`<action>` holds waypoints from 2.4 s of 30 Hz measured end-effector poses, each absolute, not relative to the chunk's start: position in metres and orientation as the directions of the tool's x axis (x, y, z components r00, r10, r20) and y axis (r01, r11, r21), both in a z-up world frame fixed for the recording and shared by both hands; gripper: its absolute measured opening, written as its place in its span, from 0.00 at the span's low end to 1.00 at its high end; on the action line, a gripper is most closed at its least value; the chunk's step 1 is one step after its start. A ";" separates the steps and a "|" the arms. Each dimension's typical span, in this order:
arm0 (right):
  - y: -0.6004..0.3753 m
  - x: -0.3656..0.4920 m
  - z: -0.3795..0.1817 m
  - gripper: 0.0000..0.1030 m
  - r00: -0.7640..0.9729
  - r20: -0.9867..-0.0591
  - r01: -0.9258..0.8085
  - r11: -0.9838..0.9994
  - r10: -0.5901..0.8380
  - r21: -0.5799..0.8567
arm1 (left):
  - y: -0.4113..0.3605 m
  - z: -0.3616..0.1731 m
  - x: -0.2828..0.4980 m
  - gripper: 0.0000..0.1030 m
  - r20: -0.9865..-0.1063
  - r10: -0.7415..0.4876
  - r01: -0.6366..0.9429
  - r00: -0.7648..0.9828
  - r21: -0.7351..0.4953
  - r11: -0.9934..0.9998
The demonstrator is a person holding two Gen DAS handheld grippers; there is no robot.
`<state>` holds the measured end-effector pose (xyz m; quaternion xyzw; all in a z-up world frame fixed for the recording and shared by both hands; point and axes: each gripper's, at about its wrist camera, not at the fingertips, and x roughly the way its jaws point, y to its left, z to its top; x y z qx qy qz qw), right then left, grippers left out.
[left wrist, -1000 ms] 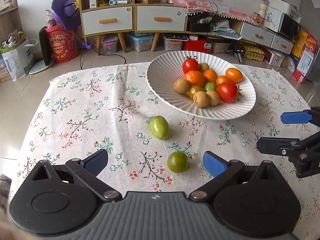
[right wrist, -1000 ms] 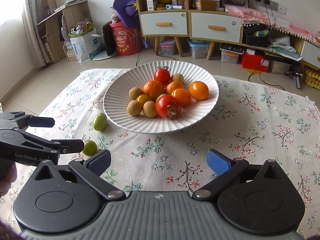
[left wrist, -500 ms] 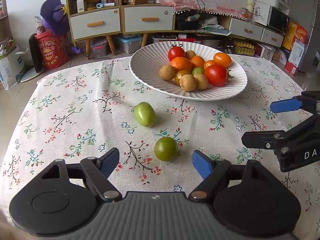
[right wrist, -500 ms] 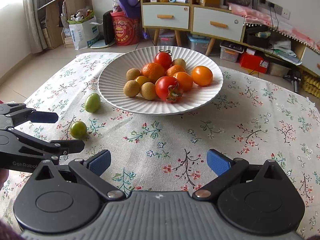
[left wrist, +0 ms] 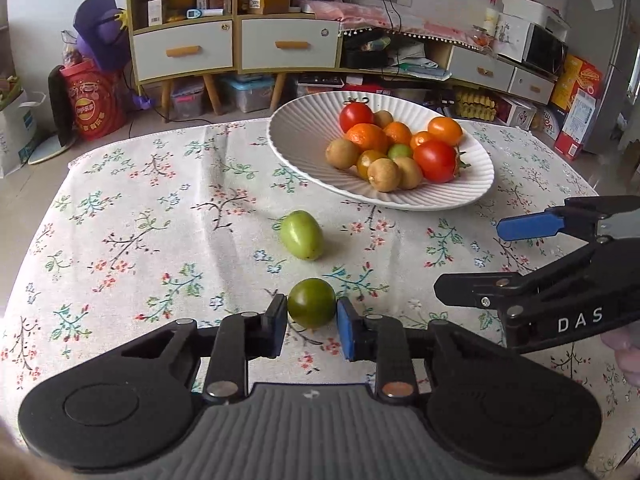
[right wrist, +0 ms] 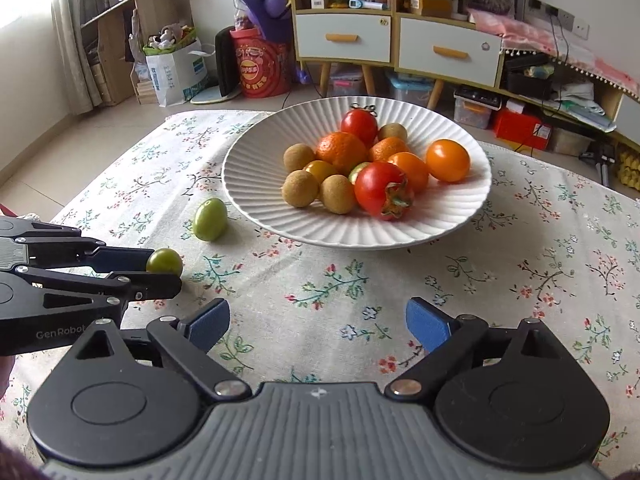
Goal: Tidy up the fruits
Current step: 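Close the left tool on a dark green tomato while the right tool grasps a light green tomato, then carry both green tomatoes into the white bowl and open both tools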
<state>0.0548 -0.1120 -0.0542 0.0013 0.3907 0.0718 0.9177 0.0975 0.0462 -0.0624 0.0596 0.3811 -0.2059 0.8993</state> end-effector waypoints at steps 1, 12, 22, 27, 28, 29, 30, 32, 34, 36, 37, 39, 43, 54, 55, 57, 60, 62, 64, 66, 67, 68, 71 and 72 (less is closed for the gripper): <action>-0.108 0.056 -0.055 0.89 0.681 -0.719 -0.135 0.989 0.138 0.061 | 0.051 -0.062 0.098 0.16 -0.712 -0.317 0.407 0.626 -0.048 0.912; -0.073 0.075 -0.058 0.77 0.674 -0.723 -0.137 0.987 0.151 0.079 | 0.098 -0.060 0.099 0.16 -0.727 -0.250 0.359 0.639 -0.005 0.933; -0.059 0.095 -0.061 0.55 0.692 -0.706 -0.083 0.988 0.153 0.133 | 0.108 -0.058 0.100 0.16 -0.729 -0.257 0.359 0.634 -0.016 0.933; -0.061 0.094 -0.060 0.44 0.700 -0.697 -0.067 0.986 0.154 0.152 | 0.111 -0.057 0.099 0.16 -0.729 -0.260 0.358 0.633 -0.021 0.933; -0.062 0.094 -0.060 0.40 0.700 -0.697 -0.060 0.985 0.155 0.159 | 0.111 -0.057 0.100 0.16 -0.729 -0.259 0.357 0.634 -0.022 0.934; -0.063 0.095 -0.060 0.38 0.700 -0.697 -0.054 0.985 0.156 0.166 | 0.111 -0.057 0.100 0.16 -0.729 -0.259 0.356 0.634 -0.022 0.934; -0.063 0.096 -0.060 0.35 0.700 -0.697 -0.048 0.984 0.155 0.171 | 0.111 -0.057 0.100 0.16 -0.729 -0.259 0.356 0.633 -0.023 0.934; -0.063 0.096 -0.059 0.30 0.700 -0.697 -0.046 0.983 0.158 0.177 | 0.110 -0.057 0.100 0.16 -0.731 -0.258 0.357 0.632 -0.021 0.934; -0.061 0.096 -0.059 0.24 0.697 -0.697 -0.052 0.982 0.168 0.184 | 0.109 -0.057 0.100 0.16 -0.731 -0.257 0.360 0.631 -0.017 0.933; -0.058 0.096 -0.059 0.22 0.694 -0.697 -0.064 0.980 0.181 0.190 | 0.109 -0.058 0.101 0.16 -0.733 -0.257 0.362 0.630 -0.015 0.932; -0.058 0.095 -0.059 0.22 0.693 -0.696 -0.071 0.979 0.186 0.192 | 0.108 -0.058 0.101 0.16 -0.734 -0.257 0.363 0.629 -0.014 0.932; -0.057 0.096 -0.058 0.22 0.691 -0.696 -0.082 0.978 0.196 0.193 | 0.107 -0.058 0.101 0.16 -0.735 -0.255 0.364 0.628 -0.012 0.931; -0.058 0.095 -0.056 0.21 0.684 -0.700 -0.094 0.977 0.204 0.193 | 0.105 -0.056 0.102 0.16 -0.732 -0.256 0.364 0.632 -0.011 0.931; -0.074 0.083 -0.044 0.21 0.650 -0.721 -0.114 0.968 0.242 0.222 | 0.094 -0.048 0.102 0.16 -0.733 -0.270 0.363 0.625 -0.033 0.931; -0.077 0.081 -0.043 0.21 0.649 -0.720 -0.116 0.967 0.245 0.225 | 0.092 -0.048 0.101 0.16 -0.732 -0.270 0.363 0.625 -0.033 0.931; -0.081 0.077 -0.041 0.21 0.648 -0.719 -0.118 0.966 0.252 0.232 | 0.088 -0.046 0.102 0.16 -0.730 -0.271 0.364 0.627 -0.033 0.931; -0.090 0.072 -0.037 0.21 0.650 -0.716 -0.116 0.965 0.254 0.236 | 0.084 -0.043 0.102 0.16 -0.729 -0.274 0.366 0.628 -0.034 0.930; -0.097 0.068 -0.034 0.21 0.653 -0.713 -0.115 0.964 0.255 0.240 | 0.080 -0.042 0.102 0.16 -0.727 -0.277 0.370 0.628 -0.034 0.928; -0.104 0.065 -0.032 0.21 0.657 -0.710 -0.111 0.964 0.254 0.241 | 0.076 -0.041 0.101 0.16 -0.724 -0.283 0.375 0.629 -0.036 0.926; -0.110 0.061 -0.030 0.21 0.663 -0.706 -0.105 0.965 0.249 0.241 | 0.071 -0.039 0.101 0.16 -0.723 -0.287 0.380 0.629 -0.036 0.924; -0.114 0.060 -0.030 0.21 0.665 -0.705 -0.102 0.965 0.246 0.242 | 0.068 -0.039 0.101 0.16 -0.722 -0.289 0.383 0.629 -0.037 0.923; -0.117 0.059 -0.029 0.21 0.668 -0.704 -0.094 0.965 0.242 0.243 | 0.065 -0.038 0.101 0.16 -0.720 -0.293 0.386 0.629 -0.038 0.922; -0.126 0.056 -0.028 0.21 0.677 -0.700 -0.072 0.967 0.228 0.245 | 0.056 -0.036 0.101 0.16 -0.712 -0.302 0.393 0.634 -0.040 0.919; -0.130 0.056 -0.027 0.21 0.680 -0.697 -0.066 0.966 0.226 0.249 | 0.052 -0.035 0.101 0.16 -0.708 -0.306 0.395 0.636 -0.042 0.918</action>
